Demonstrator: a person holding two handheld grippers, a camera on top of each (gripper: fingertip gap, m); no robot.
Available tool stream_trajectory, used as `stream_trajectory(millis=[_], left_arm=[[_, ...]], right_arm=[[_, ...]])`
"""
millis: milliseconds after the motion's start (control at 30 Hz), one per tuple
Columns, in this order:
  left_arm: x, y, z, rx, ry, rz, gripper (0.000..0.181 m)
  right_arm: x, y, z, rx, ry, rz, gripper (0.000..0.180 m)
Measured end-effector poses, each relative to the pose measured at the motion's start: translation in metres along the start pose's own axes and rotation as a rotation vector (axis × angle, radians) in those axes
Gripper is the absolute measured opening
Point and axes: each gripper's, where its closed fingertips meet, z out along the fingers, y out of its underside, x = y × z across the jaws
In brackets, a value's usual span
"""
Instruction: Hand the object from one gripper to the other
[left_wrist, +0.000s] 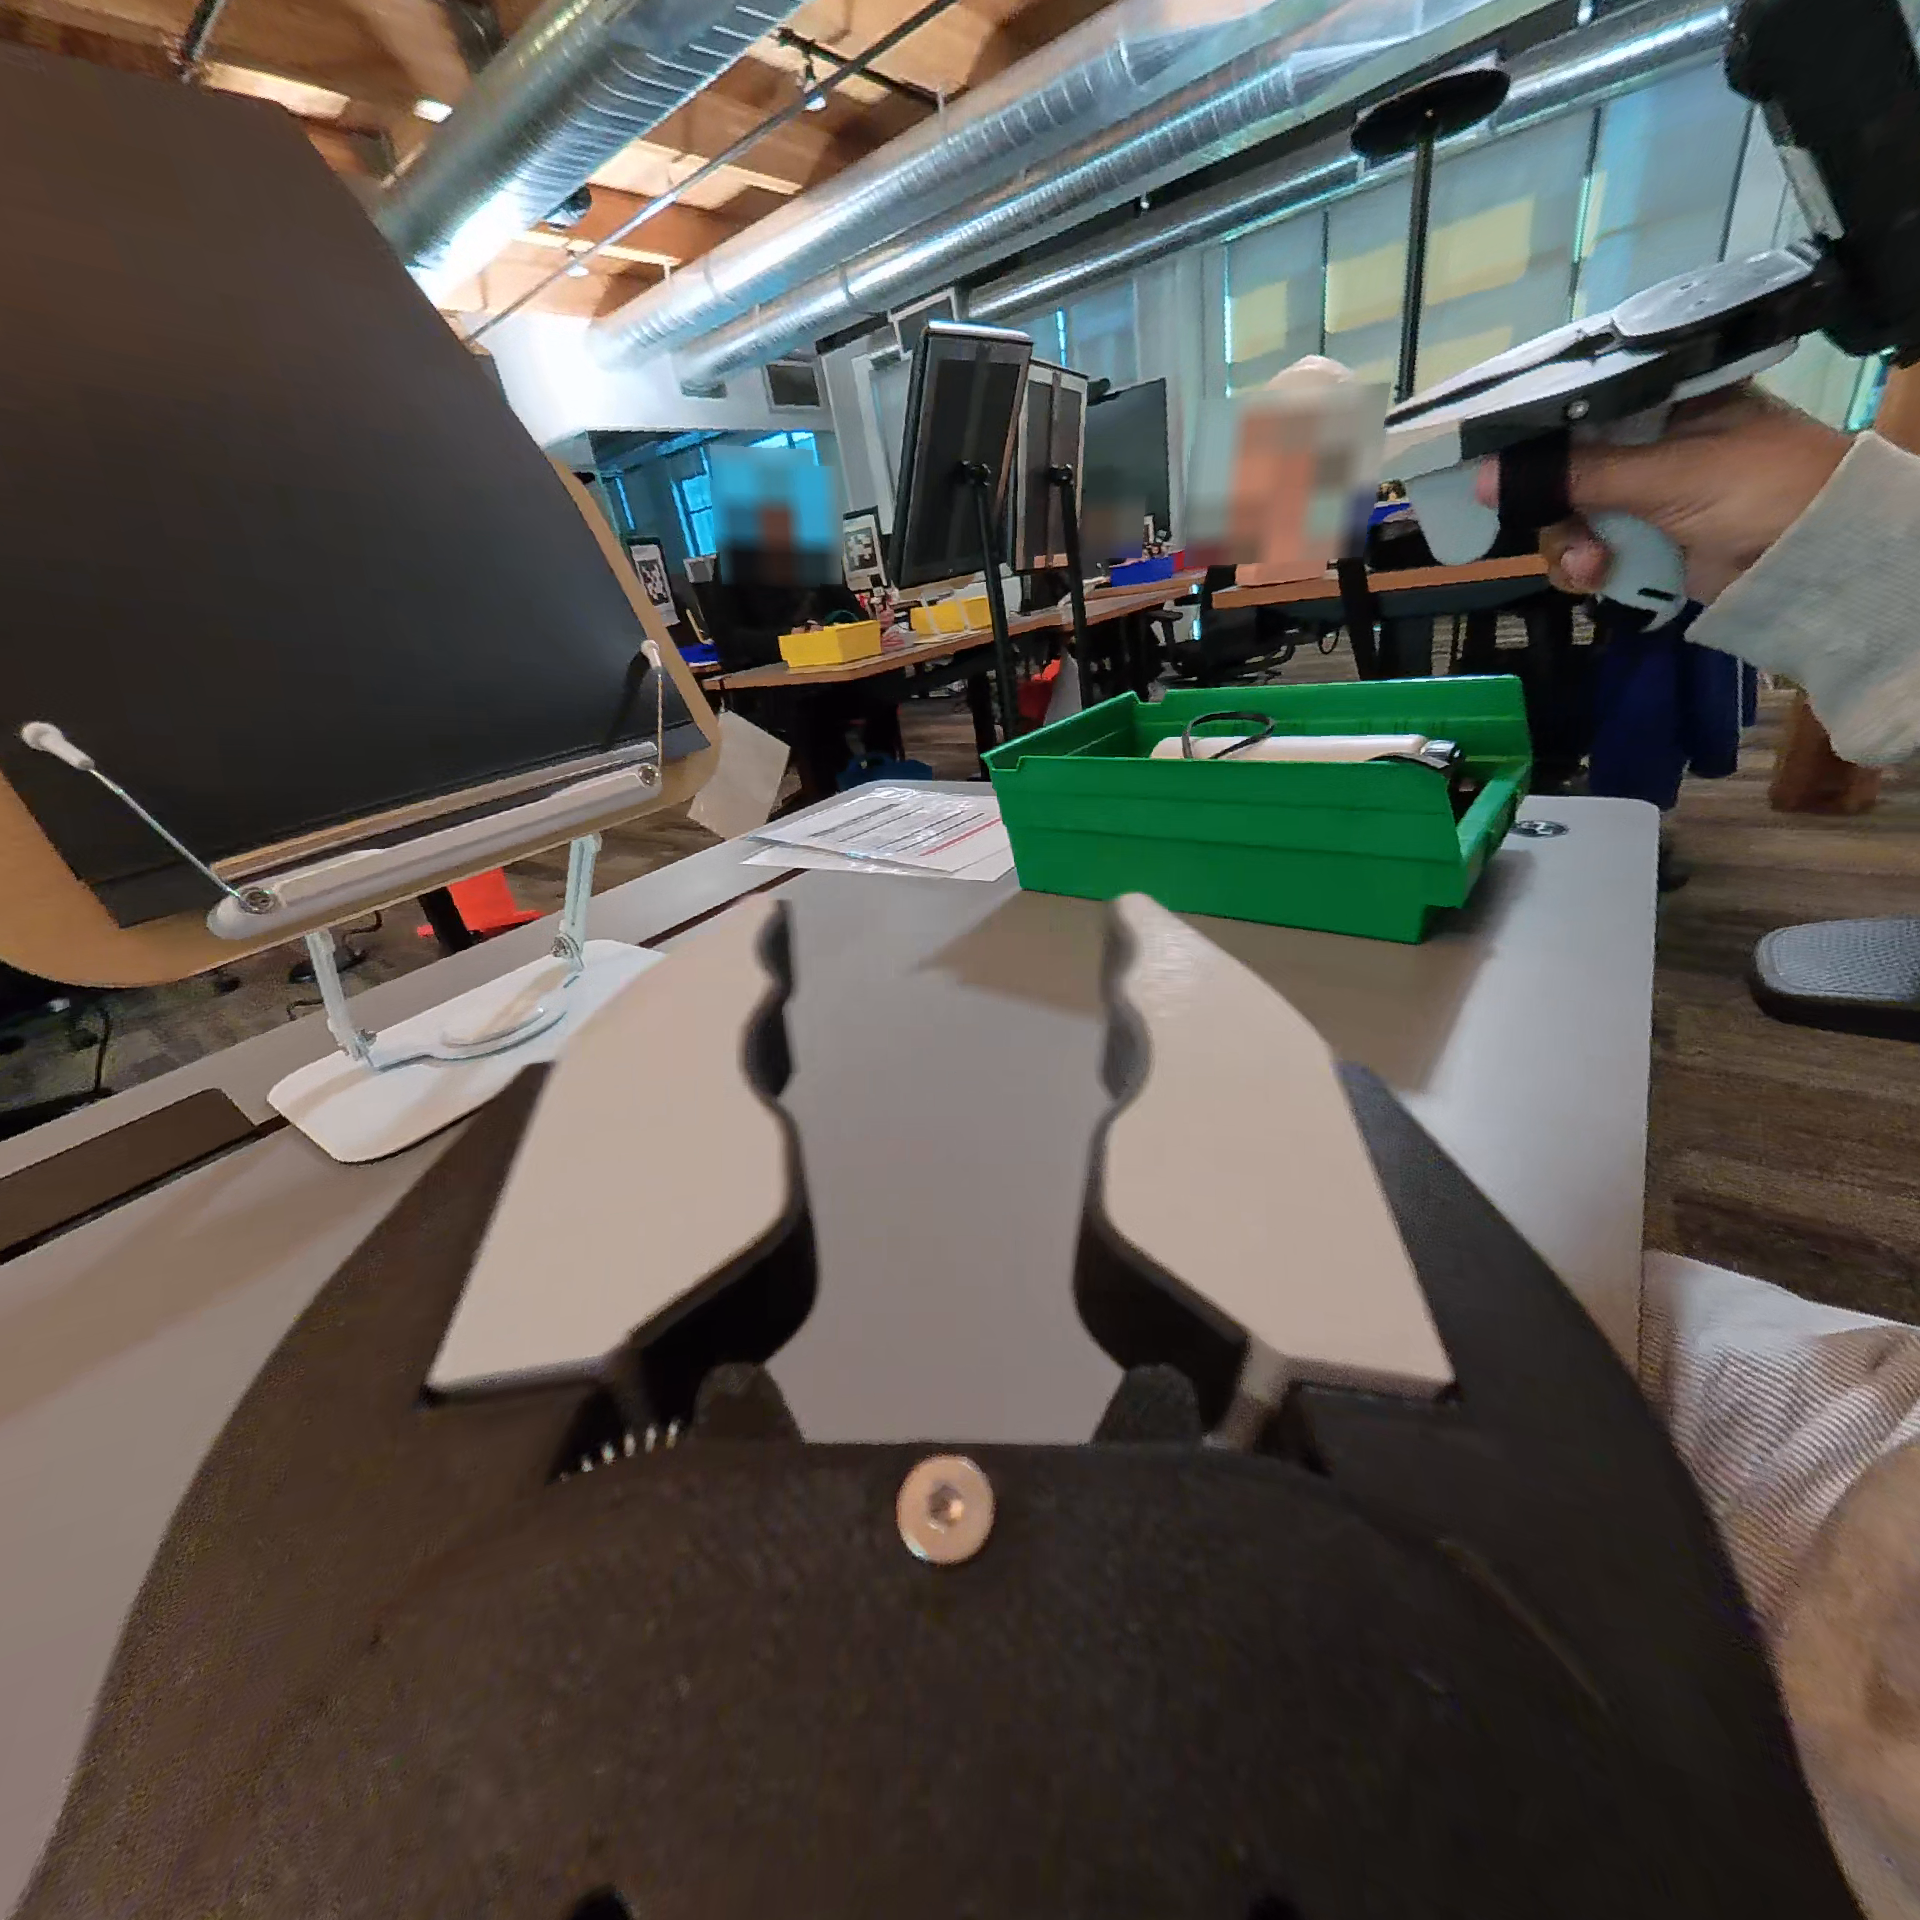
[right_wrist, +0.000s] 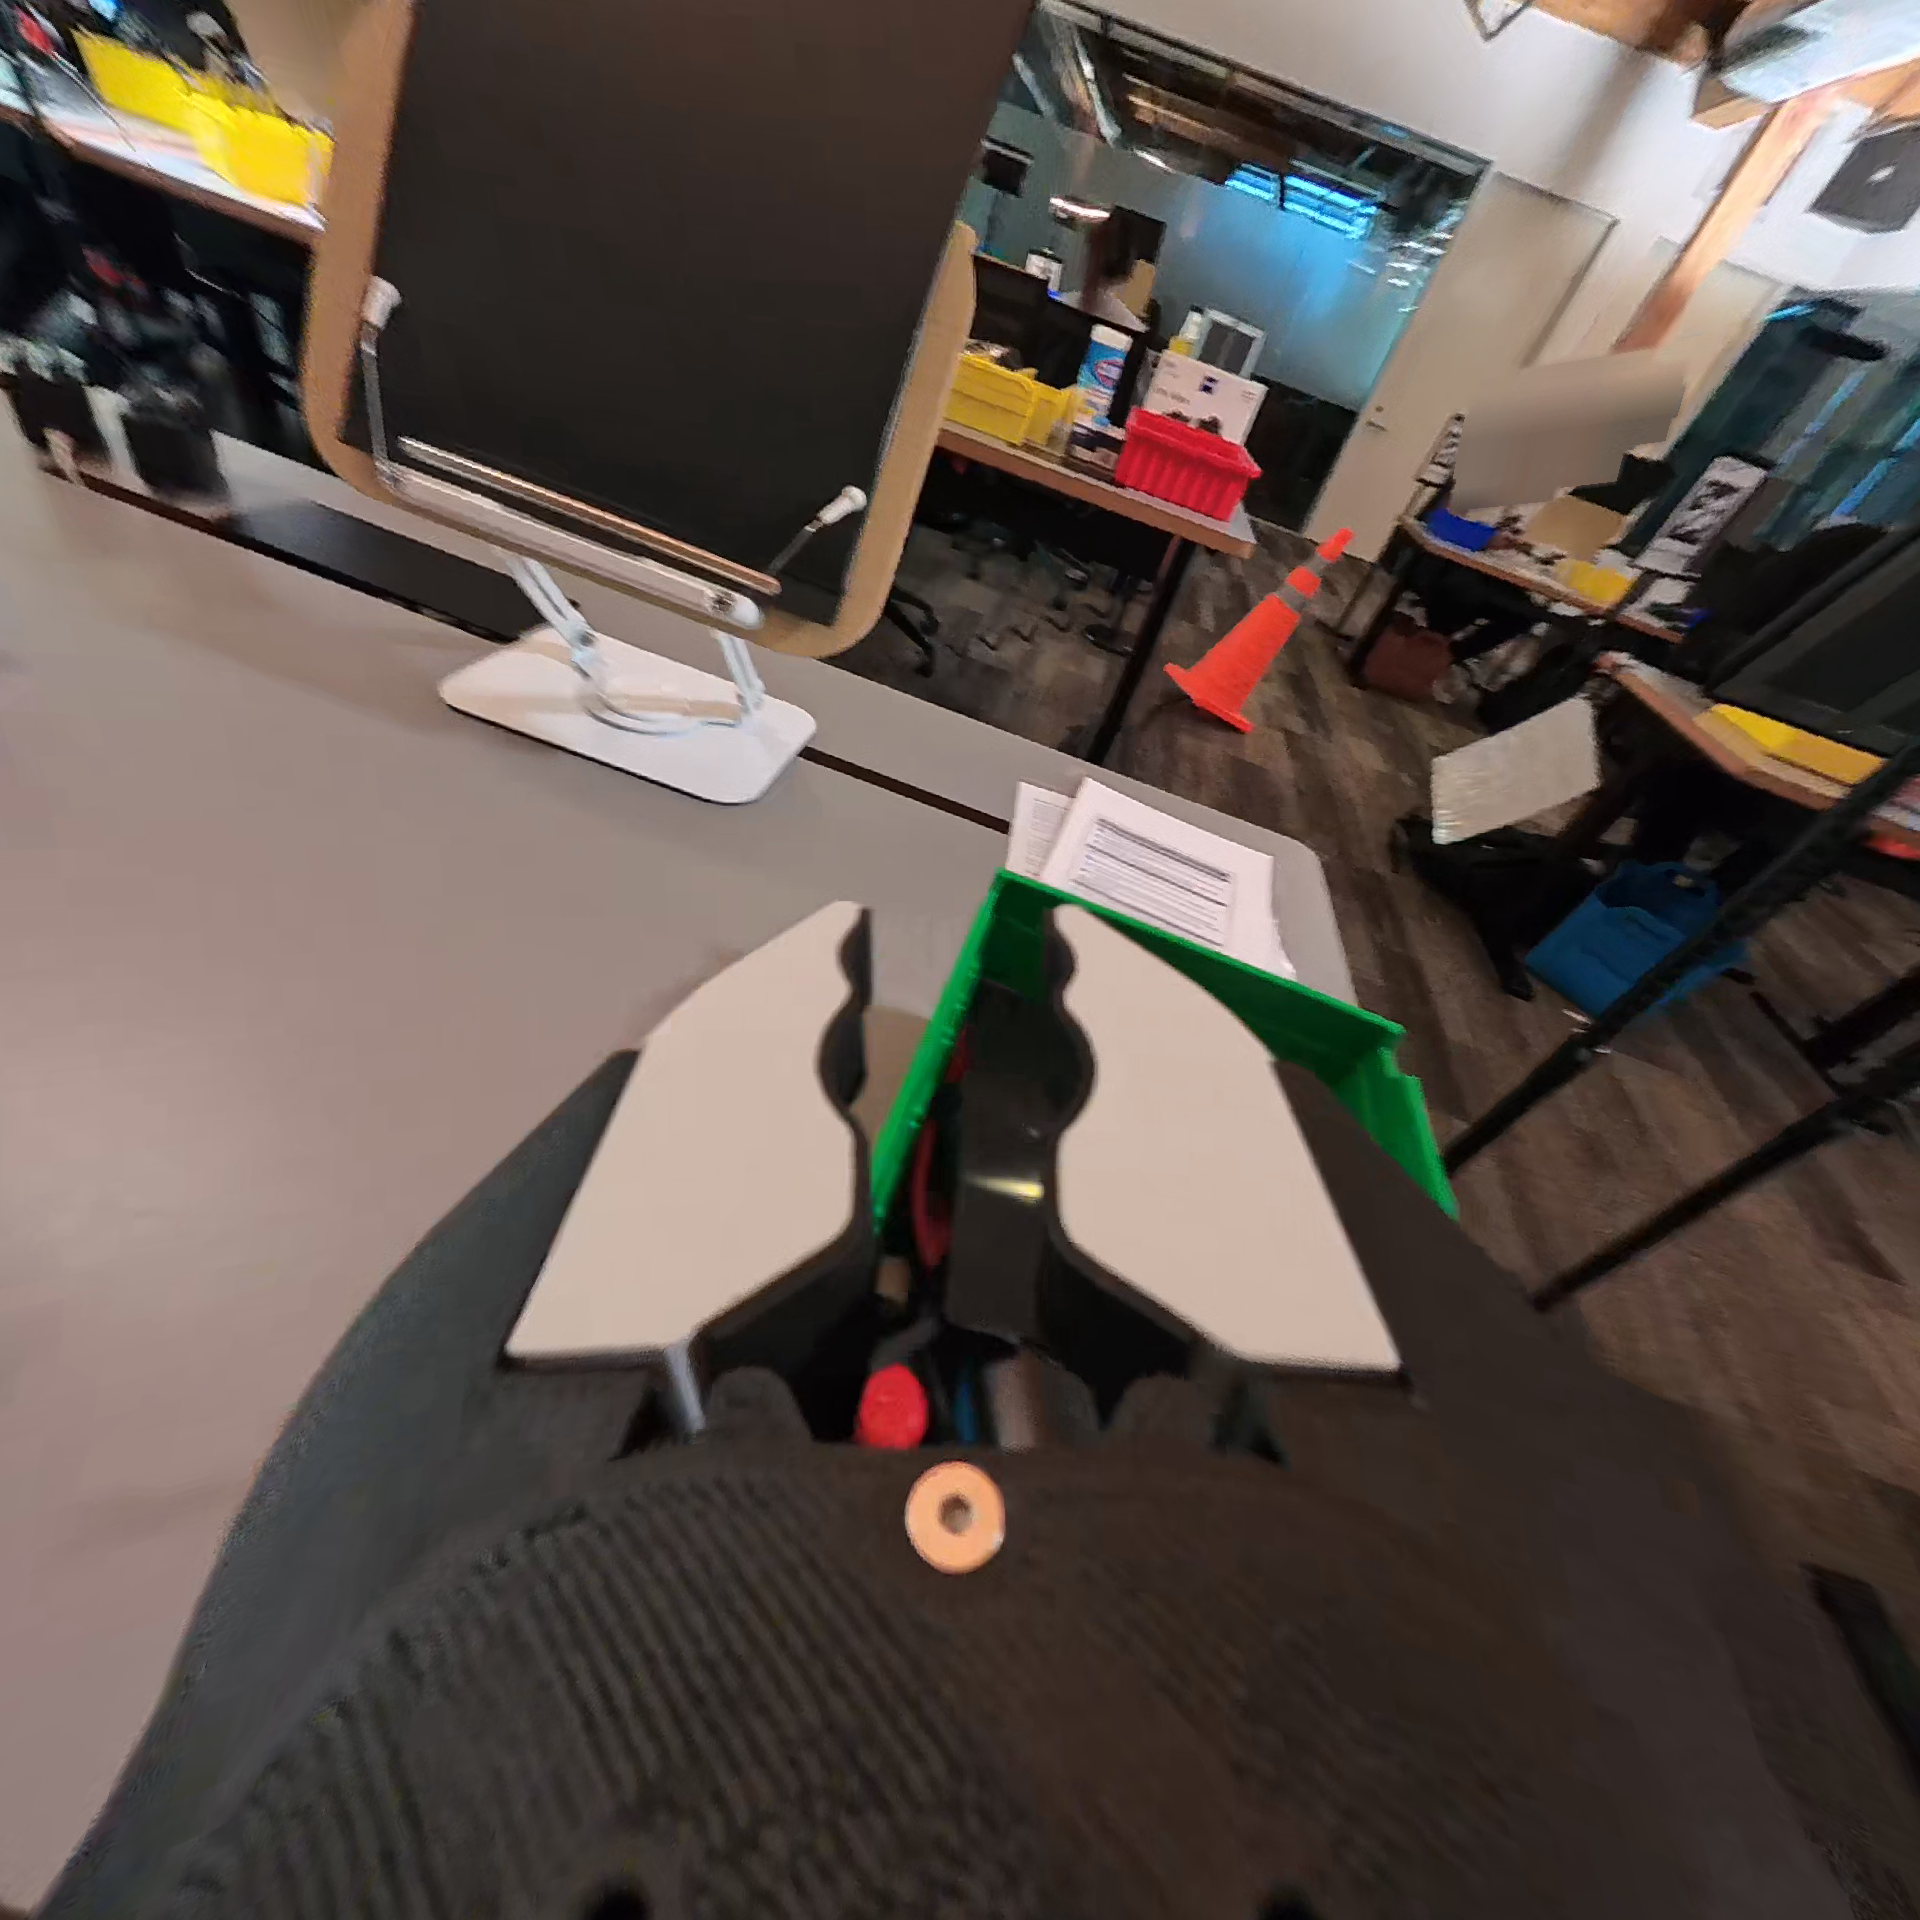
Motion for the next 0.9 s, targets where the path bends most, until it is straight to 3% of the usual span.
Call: stream_trajectory(millis=[33,100,167,233,300,333,400,500,733,900], left_arm=[[0.000,0.000,0.003,0.005,-0.011,-0.003,0.076],[-0.004,0.002,0.006,0.006,-0.050,-0.018,0.111],[-0.011,0.002,0.007,0.008,-0.081,-0.039,0.133],[-0.020,0.000,0.005,0.016,-0.114,-0.080,0.143],[-0.027,-0.005,0.000,0.046,-0.129,-0.136,0.144],[-0.029,-0.008,-0.003,0.061,-0.122,-0.157,0.121],[-0.019,-0.014,-0.011,0.069,-0.023,-0.160,0.074],[-0.022,-0.014,-0.020,0.045,-0.015,-0.142,0.000],[-0.066,-0.050,-0.061,0.118,-0.157,-0.143,0.000],[-0.159,-0.075,-0.135,0.028,-0.383,-0.082,0.014]], right_arm=[[-0.006,0.000,0.003,0.005,-0.033,0.022,0.042],[-0.021,0.001,0.009,0.003,-0.091,0.044,0.057],[-0.037,0.003,0.016,0.006,-0.134,0.050,0.075],[-0.053,0.001,0.022,0.040,-0.166,0.050,0.092],[-0.069,-0.002,0.025,0.077,-0.198,0.052,0.096],[-0.078,-0.002,0.026,0.090,-0.218,0.047,0.082],[-0.097,-0.005,0.021,0.140,-0.265,0.012,0.001],[-0.133,-0.005,0.017,0.226,-0.364,-0.030,0.000],[-0.221,0.034,0.016,0.173,-0.626,-0.115,0.000],[-0.250,0.033,0.024,0.179,-0.746,-0.024,0.001]])
